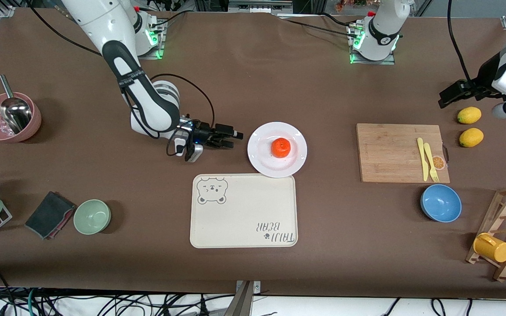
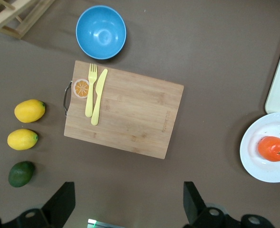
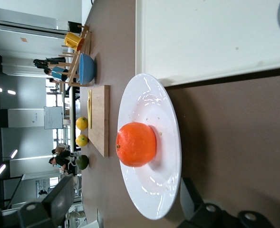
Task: Place orange and plate with both arms
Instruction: 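Grasp the white plate rim with the right gripper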
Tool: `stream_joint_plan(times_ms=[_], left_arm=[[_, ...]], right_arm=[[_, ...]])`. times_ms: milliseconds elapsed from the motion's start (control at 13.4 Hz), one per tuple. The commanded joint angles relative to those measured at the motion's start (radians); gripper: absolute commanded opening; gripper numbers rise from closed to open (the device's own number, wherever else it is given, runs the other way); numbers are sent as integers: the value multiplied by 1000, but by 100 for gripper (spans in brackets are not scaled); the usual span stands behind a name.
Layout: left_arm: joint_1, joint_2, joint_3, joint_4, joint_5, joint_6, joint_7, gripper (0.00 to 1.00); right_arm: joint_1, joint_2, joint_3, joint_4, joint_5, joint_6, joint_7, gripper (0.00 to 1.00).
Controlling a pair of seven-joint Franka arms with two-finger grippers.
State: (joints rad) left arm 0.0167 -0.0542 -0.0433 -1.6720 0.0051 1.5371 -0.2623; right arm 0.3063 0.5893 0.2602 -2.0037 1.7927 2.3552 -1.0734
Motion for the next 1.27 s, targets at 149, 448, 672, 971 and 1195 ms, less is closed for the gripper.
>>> stream_joint_plan(times_ms=[149, 448, 672, 971, 1195], left_arm=[[-6, 24, -6, 86, 18, -44, 11, 100], [-1, 27, -7, 101, -2, -46, 23, 100], [0, 28, -4, 103, -4, -45, 21, 100], [15, 30, -1, 100, -5, -45, 21, 100], [17, 28, -7, 98, -5, -45, 29, 100]], right_arm=[[40, 132, 2, 117, 108, 6, -112, 92], [80, 164, 1, 135, 168, 16, -109, 73], [79, 187, -3, 151, 168, 16, -111, 73], [92, 219, -3, 180, 169, 33, -102, 58], [102, 234, -3, 201, 172, 56, -99, 32]])
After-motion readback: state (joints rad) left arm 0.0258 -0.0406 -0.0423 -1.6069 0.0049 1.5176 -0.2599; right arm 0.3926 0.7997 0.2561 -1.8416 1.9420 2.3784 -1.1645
